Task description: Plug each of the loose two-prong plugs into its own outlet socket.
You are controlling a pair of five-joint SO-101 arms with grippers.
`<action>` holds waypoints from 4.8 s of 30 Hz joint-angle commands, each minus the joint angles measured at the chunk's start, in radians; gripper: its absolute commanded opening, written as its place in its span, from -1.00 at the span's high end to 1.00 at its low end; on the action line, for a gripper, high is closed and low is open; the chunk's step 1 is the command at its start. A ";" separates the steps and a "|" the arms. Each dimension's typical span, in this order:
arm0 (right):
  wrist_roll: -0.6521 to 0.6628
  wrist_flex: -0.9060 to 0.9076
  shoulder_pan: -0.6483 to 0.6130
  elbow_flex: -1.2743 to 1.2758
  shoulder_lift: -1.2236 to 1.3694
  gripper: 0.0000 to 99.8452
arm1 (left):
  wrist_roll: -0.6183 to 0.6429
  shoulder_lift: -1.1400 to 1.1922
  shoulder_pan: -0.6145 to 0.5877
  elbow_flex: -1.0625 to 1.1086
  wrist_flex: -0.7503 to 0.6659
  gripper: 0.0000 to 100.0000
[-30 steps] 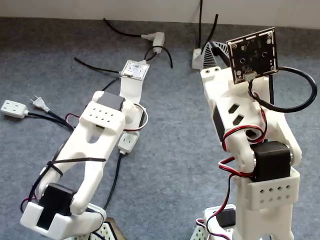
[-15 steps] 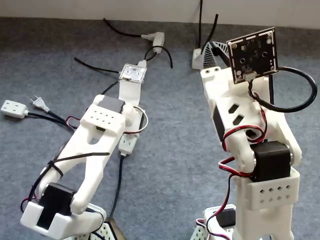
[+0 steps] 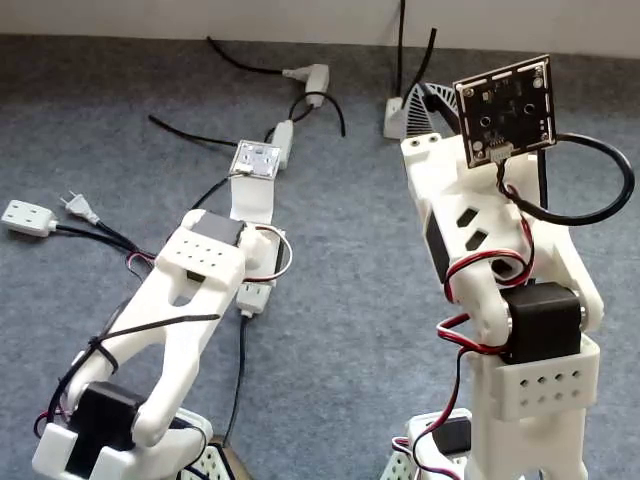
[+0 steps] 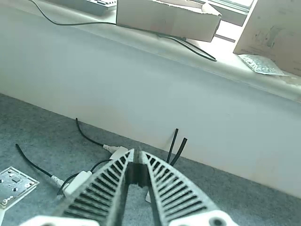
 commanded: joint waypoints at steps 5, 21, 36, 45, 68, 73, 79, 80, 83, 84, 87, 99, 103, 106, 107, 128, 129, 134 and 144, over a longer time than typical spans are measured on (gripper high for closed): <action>0.003 -0.016 0.012 -0.024 -0.027 0.99 | 0.006 0.001 -0.013 -0.185 0.193 0.60; 0.003 -0.016 0.010 -0.022 -0.019 0.99 | 0.002 0.010 -0.042 -0.142 0.238 0.55; 0.003 -0.016 0.010 -0.022 -0.019 0.99 | 0.002 0.013 -0.076 0.048 -0.026 0.56; 0.003 -0.016 0.010 -0.022 -0.027 0.99 | 0.006 0.025 -0.071 0.056 -0.032 0.56; 0.005 -0.016 0.015 -0.022 -0.028 0.99 | -0.054 0.335 -0.073 -0.674 0.187 0.94; 0.005 -0.016 0.015 -0.024 -0.028 0.99 | -0.095 0.602 -0.090 -1.236 0.443 0.89; 0.005 -0.016 0.015 -0.024 -0.028 0.99 | -0.176 1.052 -0.107 -2.031 0.677 0.87; 0.005 -0.016 0.015 -0.024 -0.028 0.99 | -0.190 1.116 -0.105 -2.126 0.686 0.87; 0.005 -0.016 0.015 -0.024 -0.027 0.99 | -0.204 1.254 -0.105 -2.255 0.683 0.87; 0.005 -0.016 0.015 -0.024 -0.027 0.99 | -0.204 1.285 -0.105 -2.249 0.666 0.87; 0.005 -0.016 0.015 -0.024 -0.021 0.99 | -0.204 1.354 -0.114 -2.183 0.557 0.87; 0.005 -0.016 0.015 -0.024 -0.019 0.99 | -0.204 1.379 -0.139 -2.015 0.388 0.44; 0.005 -0.016 0.015 -0.022 -0.019 0.99 | -0.198 1.351 -0.180 -2.083 0.425 0.38; 0.005 -0.016 0.012 -0.022 -0.019 0.99 | -0.198 1.310 -0.222 -2.184 0.496 0.37; 0.005 -0.016 0.012 -0.022 -0.019 0.99 | -0.198 1.294 -0.240 -2.223 0.522 0.37; 0.008 -0.018 -0.012 0.002 -0.021 0.99 | -0.075 1.181 -0.877 -2.213 0.766 0.38; 0.009 -0.015 -0.019 0.004 -0.021 0.99 | -0.048 1.181 -0.903 -2.186 0.767 0.38; 0.009 0.016 -0.064 0.002 -0.019 0.99 | 0.040 1.179 -0.998 -2.023 0.767 0.38; 0.009 0.018 -0.068 0.002 -0.019 0.99 | 0.176 1.187 -1.036 -1.873 0.763 0.38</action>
